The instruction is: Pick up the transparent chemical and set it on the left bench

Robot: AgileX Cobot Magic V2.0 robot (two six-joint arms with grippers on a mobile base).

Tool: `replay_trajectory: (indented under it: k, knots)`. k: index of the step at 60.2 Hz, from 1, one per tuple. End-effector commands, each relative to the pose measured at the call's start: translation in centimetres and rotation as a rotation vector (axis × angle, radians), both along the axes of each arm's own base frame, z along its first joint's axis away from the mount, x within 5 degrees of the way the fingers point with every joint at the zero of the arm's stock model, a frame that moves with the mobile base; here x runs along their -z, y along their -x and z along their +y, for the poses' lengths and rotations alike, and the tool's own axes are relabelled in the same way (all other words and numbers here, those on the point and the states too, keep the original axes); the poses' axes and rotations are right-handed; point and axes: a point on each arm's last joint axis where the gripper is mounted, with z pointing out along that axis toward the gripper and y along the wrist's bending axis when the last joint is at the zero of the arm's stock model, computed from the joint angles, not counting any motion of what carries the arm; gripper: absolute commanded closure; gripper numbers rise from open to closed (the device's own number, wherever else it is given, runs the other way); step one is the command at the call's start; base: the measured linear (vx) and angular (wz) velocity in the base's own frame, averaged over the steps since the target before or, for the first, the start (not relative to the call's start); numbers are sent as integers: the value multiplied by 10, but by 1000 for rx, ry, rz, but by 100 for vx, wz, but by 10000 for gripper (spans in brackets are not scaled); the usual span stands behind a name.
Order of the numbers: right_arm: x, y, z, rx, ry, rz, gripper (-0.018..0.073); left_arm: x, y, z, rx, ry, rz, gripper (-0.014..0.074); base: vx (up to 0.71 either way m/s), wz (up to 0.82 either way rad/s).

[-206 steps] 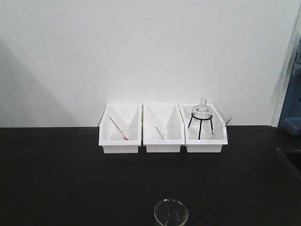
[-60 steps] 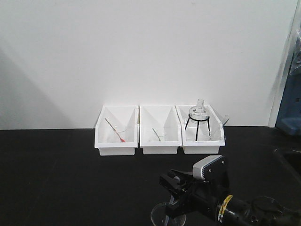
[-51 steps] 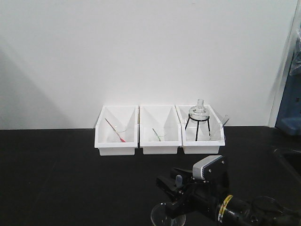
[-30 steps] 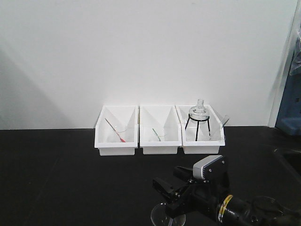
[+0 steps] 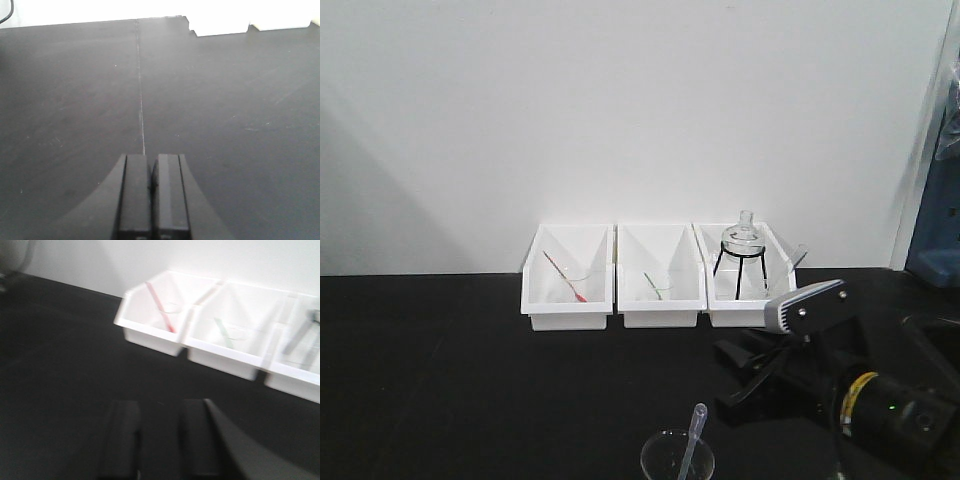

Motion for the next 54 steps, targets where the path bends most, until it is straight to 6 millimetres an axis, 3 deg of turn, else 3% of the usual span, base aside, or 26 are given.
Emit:
replay_trajectory:
  k: [1, 4, 13, 22, 31, 41, 54]
  knots:
    - [-45, 20, -14, 68, -2, -81, 502, -3, 1, 0, 1, 14, -81, 600, 0, 0]
    - [-55, 31, -22, 112, 20, -73, 575, -3, 1, 0, 1, 14, -81, 600, 0, 0]
    - [-75, 70, -44, 200, 45, -77, 569, -3, 1, 0, 1, 14, -81, 600, 0, 0]
    - [-76, 114, -59, 212, 25, -137, 566, -3, 1, 0, 1, 14, -81, 600, 0, 0]
    - [-73, 144, -72, 242, 18, -164, 567, -3, 1, 0, 1, 14, -81, 600, 0, 0]
    - [-73, 169, -85, 295, 15, -175, 567, -3, 1, 0, 1, 14, -81, 600, 0, 0]
    - [-78, 183, -92, 318, 1, -201, 567, -3, 1, 0, 1, 14, -81, 600, 0, 0]
